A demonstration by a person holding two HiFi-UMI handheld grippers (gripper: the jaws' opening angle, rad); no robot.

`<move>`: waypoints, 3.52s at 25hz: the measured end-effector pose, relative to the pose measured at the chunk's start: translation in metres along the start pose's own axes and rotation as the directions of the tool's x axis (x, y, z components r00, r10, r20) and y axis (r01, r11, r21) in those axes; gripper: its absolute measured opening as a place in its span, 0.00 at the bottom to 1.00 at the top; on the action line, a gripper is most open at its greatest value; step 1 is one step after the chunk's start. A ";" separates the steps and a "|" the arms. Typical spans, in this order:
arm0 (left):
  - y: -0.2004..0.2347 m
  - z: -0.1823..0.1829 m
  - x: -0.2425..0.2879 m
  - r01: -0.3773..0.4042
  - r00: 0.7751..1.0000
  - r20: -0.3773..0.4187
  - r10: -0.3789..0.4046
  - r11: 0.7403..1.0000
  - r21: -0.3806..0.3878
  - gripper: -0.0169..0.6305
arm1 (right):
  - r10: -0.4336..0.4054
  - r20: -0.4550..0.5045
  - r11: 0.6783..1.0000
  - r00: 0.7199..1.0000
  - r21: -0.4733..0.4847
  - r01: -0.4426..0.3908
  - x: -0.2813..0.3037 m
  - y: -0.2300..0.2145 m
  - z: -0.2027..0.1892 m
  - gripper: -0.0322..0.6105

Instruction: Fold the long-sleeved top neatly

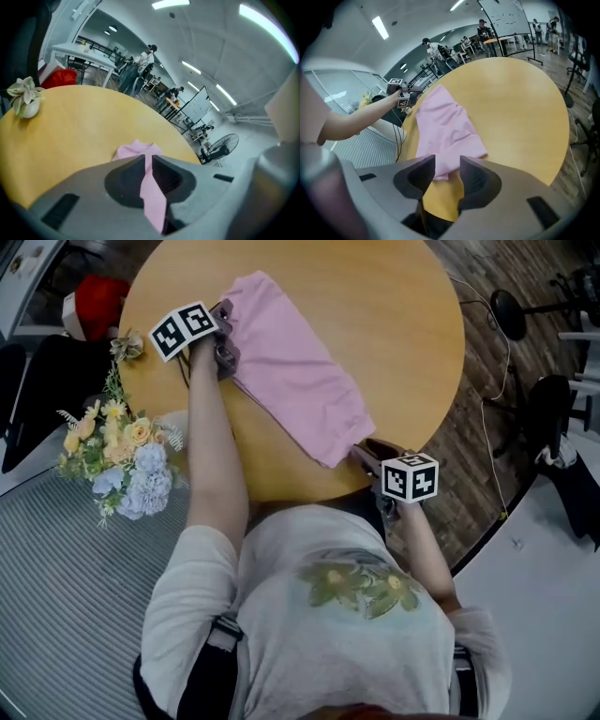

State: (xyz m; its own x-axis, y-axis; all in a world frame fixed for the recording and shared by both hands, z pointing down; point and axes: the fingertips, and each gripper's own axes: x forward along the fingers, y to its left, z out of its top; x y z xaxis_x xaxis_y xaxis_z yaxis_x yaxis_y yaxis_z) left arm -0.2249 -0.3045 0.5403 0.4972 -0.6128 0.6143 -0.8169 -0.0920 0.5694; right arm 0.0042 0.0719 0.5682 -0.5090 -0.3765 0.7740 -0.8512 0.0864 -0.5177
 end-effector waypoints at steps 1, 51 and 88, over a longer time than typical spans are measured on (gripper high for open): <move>0.001 0.000 0.013 -0.001 0.999 -0.044 0.001 1.000 0.010 0.10 | 0.004 -0.001 1.000 1.000 0.002 -0.004 0.001 -0.001 0.003 0.32; -0.006 -0.092 -0.043 -0.086 0.992 -0.053 0.110 0.938 0.335 0.15 | 0.083 -0.078 0.988 0.993 -0.126 -0.092 0.023 -0.042 0.027 0.38; -0.087 -0.404 -0.126 -0.194 0.930 -0.266 0.254 0.953 0.232 0.15 | 0.255 -0.492 0.824 0.833 -0.340 -0.453 0.027 -0.045 -0.021 0.25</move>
State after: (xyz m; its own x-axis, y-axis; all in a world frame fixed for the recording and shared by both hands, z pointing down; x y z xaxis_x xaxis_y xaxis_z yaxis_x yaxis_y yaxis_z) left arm -0.0981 0.0975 0.6341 0.3330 -0.3841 0.8612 -0.9428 -0.1509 0.2972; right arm 0.0259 0.0769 0.6198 -0.7038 0.1621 0.6916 -0.5139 0.5559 -0.6534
